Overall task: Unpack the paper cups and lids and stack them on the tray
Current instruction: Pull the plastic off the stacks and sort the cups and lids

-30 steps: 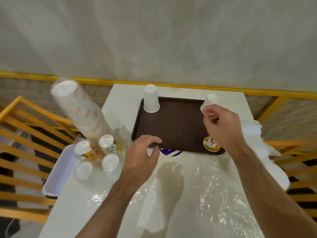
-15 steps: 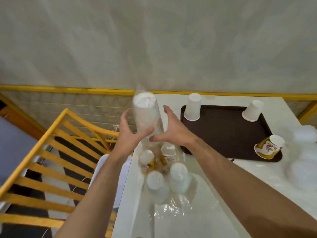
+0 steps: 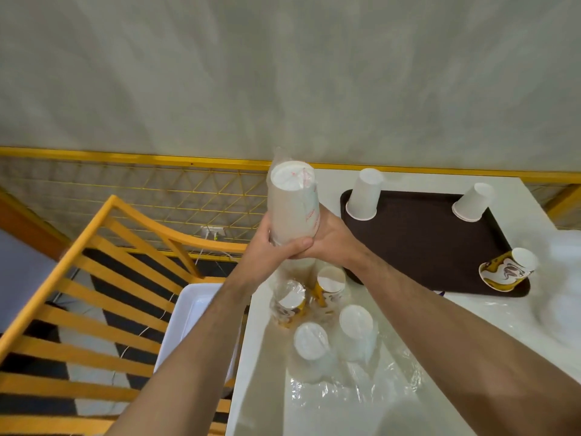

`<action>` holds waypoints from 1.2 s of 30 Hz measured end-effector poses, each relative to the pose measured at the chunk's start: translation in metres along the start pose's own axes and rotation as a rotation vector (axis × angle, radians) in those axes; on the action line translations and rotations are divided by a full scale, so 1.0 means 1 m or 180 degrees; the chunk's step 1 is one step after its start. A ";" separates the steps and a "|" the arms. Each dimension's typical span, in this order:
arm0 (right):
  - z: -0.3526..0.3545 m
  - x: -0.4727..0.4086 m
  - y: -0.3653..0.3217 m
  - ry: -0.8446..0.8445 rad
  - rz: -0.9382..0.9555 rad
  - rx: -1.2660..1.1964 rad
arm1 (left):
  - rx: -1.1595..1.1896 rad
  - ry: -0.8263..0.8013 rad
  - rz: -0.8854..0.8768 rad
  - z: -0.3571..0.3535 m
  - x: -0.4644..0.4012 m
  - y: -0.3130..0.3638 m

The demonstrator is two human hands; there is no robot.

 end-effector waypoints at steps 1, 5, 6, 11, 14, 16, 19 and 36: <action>0.003 -0.001 -0.003 0.0065 -0.0011 0.0004 | 0.0007 -0.0051 -0.0022 0.002 -0.001 0.002; 0.028 -0.007 -0.021 0.0435 -0.0126 -0.0055 | 0.0272 -0.0015 -0.0119 0.016 -0.005 0.013; 0.037 -0.008 -0.029 0.0542 -0.0138 -0.0060 | 0.0241 -0.0038 -0.0155 0.018 -0.006 0.015; 0.074 -0.006 -0.084 0.1019 -0.0010 -0.0257 | -0.0172 -0.0089 -0.0639 -0.016 -0.006 0.059; 0.088 0.007 -0.117 0.1231 0.0144 -0.0563 | -0.0056 0.0413 -0.1136 -0.028 -0.010 0.098; 0.096 0.015 -0.132 0.1008 0.0238 -0.0787 | 0.0254 0.0560 -0.1338 -0.030 -0.009 0.118; 0.116 0.031 -0.134 0.0520 0.0339 -0.0895 | 0.0339 0.0780 -0.1445 -0.030 -0.002 0.146; 0.175 0.116 -0.081 0.0965 0.0254 0.0192 | 0.1464 0.0421 -0.0930 -0.141 0.019 0.158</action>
Point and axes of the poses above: each hand's wrist, its own x-axis away from the middle knuckle, its own z-axis out of the back of the hand, y = z × x, the point moved 9 cm from there along -x, towards the middle knuckle, and after that the axes turned 8 degrees about x, right-handed, at the moved point
